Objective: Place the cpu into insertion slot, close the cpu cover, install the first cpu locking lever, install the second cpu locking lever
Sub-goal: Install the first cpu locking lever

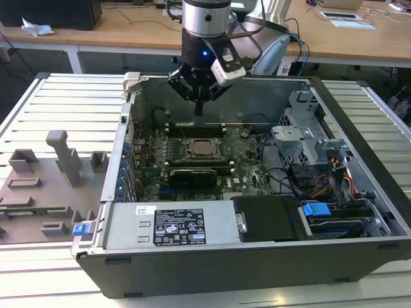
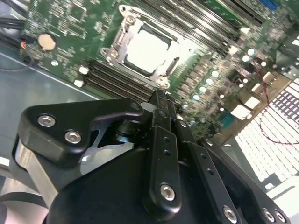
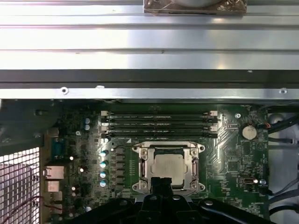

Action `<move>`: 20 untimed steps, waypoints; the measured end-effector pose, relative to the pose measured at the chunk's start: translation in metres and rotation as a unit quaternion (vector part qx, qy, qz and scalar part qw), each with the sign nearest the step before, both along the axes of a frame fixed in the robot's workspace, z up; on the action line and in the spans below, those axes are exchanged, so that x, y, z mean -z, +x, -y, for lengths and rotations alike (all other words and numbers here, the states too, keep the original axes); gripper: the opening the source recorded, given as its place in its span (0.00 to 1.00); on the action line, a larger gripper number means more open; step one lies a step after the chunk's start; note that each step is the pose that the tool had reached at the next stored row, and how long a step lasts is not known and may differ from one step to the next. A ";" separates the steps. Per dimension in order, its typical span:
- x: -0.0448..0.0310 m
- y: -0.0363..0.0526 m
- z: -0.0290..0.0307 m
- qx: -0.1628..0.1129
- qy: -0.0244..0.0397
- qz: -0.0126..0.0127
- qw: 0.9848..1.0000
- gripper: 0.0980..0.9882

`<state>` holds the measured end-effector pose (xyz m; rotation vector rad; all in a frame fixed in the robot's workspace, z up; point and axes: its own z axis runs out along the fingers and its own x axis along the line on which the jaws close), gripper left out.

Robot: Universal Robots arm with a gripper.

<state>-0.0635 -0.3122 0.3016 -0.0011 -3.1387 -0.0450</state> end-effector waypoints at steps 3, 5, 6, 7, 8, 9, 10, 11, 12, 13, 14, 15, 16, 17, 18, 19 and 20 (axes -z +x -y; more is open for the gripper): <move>0.0000 -0.0149 0.0000 0.000 0.000 0.000 1.000 0.01; 0.0000 -0.0195 0.0000 0.000 0.000 0.000 1.000 0.01; 0.0000 -0.0228 0.0000 0.000 0.000 0.000 1.000 0.01; 0.0000 -0.0247 0.0000 0.000 0.000 0.000 1.000 0.01; 0.0000 -0.0259 0.0000 0.000 0.000 0.000 1.000 0.01; 0.0000 -0.0283 0.0000 0.000 0.000 0.000 1.000 0.01; 0.0000 -0.0309 0.0000 0.000 0.000 0.000 1.000 0.01; 0.0000 -0.0338 0.0000 0.000 0.000 0.000 1.000 0.01; 0.0000 -0.0358 0.0000 0.000 0.000 0.000 1.000 0.01; 0.0001 -0.0375 0.0000 0.000 0.000 0.000 1.000 0.01; 0.0001 -0.0395 0.0000 0.000 0.000 0.000 1.000 0.01; 0.0002 -0.0403 0.0000 0.000 0.000 0.000 1.000 0.01; 0.0003 -0.0408 0.0000 0.000 0.000 0.000 1.000 0.01; 0.0008 -0.0414 0.0000 0.000 0.000 0.000 1.000 0.01; 0.0013 -0.0417 0.0000 0.000 0.000 0.000 1.000 0.01; 0.0022 -0.0420 0.0000 0.000 0.000 0.000 1.000 0.01; 0.0027 -0.0422 0.0000 0.000 0.000 0.000 1.000 0.01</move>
